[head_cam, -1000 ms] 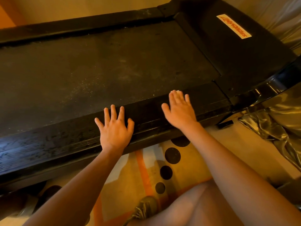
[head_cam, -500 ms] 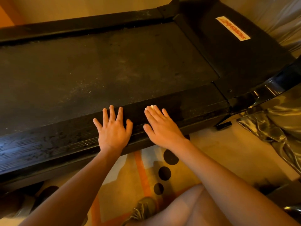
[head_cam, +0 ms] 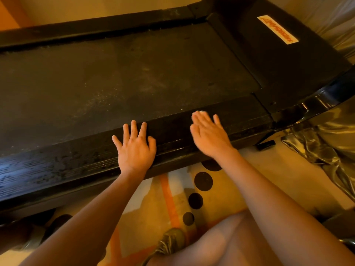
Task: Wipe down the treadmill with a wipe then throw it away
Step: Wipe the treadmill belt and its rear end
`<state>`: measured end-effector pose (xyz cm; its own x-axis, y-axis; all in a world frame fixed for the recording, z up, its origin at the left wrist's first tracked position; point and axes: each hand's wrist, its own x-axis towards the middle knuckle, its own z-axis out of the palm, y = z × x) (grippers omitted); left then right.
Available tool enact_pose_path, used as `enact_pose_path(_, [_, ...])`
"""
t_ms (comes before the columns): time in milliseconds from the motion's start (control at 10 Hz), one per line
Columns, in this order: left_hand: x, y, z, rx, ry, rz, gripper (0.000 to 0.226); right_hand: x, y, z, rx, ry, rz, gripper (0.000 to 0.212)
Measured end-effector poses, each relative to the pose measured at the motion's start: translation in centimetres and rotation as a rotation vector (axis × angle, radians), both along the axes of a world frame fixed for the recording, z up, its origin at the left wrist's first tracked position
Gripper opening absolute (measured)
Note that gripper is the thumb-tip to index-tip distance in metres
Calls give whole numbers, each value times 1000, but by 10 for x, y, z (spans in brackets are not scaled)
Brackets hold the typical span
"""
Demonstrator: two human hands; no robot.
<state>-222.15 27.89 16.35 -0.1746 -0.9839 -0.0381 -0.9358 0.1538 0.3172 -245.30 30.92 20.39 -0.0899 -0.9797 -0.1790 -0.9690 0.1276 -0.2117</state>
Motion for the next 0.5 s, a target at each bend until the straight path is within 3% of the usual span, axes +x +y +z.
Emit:
enact_pose_path(100, [0, -1, 0, 2, -13, -5, 59, 8, -3, 5, 11, -26, -20, 59])
enact_pose_path(200, [0, -1, 0, 7, -30, 3, 61, 49, 31, 7, 29, -121, 179, 57])
enact_pose_path(300, [0, 0, 1, 8, -42, -1, 61, 37, 31, 1, -10, -113, 145, 57])
enact_pose_path(400, [1, 0, 1, 9, -38, -15, 61, 0, 6, -4, -3, -33, -93, 59])
enact_pose_path(500, [0, 0, 0, 14, -34, -15, 61, 1, 6, 1, 0, -47, -121, 61])
